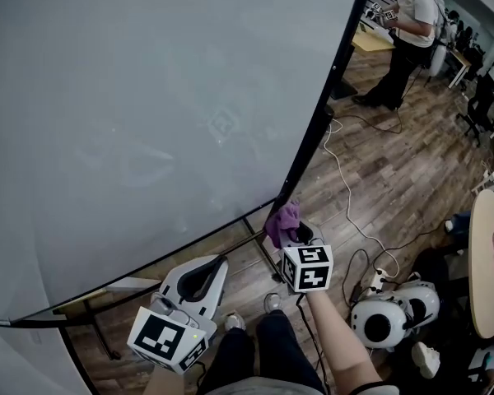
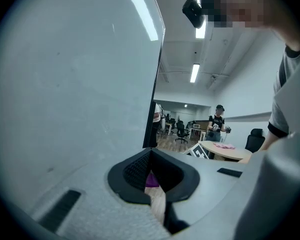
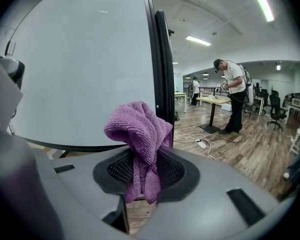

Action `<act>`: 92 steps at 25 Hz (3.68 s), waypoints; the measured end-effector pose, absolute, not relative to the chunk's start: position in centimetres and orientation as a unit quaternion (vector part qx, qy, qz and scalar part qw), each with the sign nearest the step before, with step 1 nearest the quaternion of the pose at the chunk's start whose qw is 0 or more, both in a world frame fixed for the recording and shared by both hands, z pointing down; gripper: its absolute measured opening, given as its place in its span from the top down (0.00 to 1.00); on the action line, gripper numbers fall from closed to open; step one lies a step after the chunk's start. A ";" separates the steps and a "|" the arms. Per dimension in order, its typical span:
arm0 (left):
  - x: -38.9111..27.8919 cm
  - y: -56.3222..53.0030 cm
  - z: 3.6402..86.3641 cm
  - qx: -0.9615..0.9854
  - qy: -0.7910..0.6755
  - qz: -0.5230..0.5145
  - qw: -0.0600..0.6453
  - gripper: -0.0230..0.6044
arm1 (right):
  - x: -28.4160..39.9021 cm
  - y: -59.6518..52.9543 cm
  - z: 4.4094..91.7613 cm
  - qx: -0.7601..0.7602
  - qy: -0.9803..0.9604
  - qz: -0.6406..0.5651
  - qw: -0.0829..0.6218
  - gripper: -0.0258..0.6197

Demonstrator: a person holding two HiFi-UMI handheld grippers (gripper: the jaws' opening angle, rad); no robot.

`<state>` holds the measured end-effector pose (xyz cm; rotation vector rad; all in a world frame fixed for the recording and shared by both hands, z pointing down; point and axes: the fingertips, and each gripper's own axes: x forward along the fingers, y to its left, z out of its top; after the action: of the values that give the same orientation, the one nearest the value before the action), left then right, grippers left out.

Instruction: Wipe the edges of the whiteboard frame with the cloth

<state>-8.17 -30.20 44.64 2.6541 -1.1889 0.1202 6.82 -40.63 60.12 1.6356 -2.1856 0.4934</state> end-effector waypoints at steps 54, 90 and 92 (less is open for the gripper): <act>-4.0 -11.9 38.2 0.781 -0.624 -0.016 0.022 0.93 | 8.7 -18.0 40.4 0.332 -0.942 0.034 0.045 0.79; -13.9 11.9 36.3 0.689 -0.724 -0.023 0.000 0.93 | 3.9 0.6 37.8 0.270 -0.962 0.039 0.006 0.79; -14.2 13.2 36.2 0.689 -0.725 -0.023 -0.001 0.93 | 3.7 1.9 37.8 0.271 -0.962 0.038 0.006 0.79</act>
<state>-14.22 13.23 36.21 2.1647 -2.2780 -0.0735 3.75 1.95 37.78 0.8485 -3.0094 0.1187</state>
